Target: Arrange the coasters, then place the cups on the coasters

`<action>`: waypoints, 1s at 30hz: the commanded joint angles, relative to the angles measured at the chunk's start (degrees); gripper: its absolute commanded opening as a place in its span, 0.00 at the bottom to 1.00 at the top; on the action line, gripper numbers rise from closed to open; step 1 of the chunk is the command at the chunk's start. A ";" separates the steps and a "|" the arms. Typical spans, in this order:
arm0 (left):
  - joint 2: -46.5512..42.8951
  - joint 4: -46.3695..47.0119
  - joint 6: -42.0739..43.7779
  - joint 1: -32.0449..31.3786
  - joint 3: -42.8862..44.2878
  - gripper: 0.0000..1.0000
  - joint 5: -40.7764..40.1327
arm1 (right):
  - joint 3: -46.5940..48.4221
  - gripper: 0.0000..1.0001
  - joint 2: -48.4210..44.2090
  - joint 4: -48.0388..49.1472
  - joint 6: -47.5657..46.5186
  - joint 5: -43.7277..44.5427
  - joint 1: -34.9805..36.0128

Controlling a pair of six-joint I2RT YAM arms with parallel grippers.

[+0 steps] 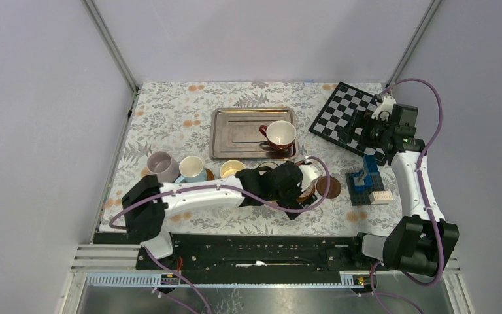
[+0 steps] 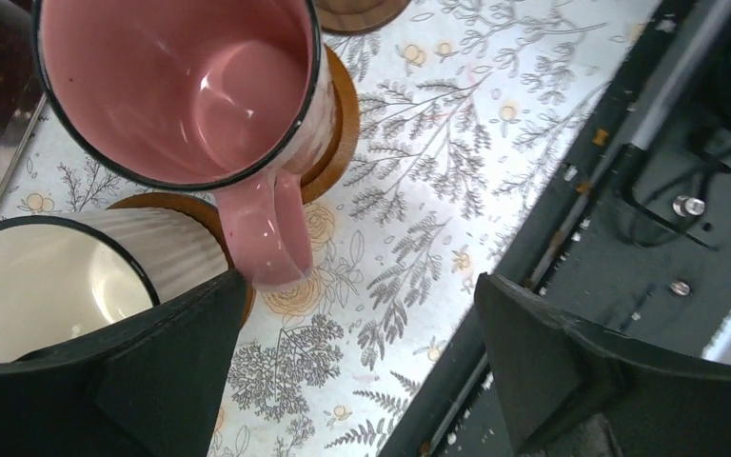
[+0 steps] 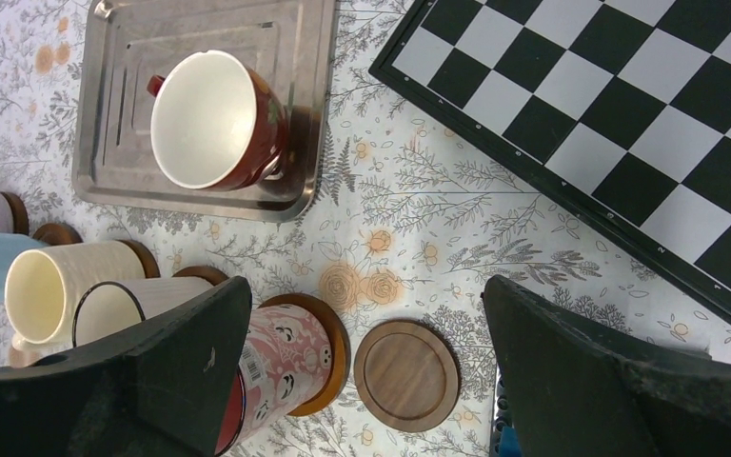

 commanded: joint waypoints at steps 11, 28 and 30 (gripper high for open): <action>-3.60 -13.24 17.61 24.75 21.19 0.99 34.53 | 1.82 0.98 -0.88 0.13 -2.89 -6.92 0.00; 20.29 -22.31 64.27 45.13 40.73 0.96 42.45 | -2.07 0.98 -0.78 1.37 -5.32 -13.92 0.00; 23.13 -22.36 65.98 45.13 41.98 0.96 42.22 | -2.17 0.98 -0.32 1.42 -5.37 -14.14 0.00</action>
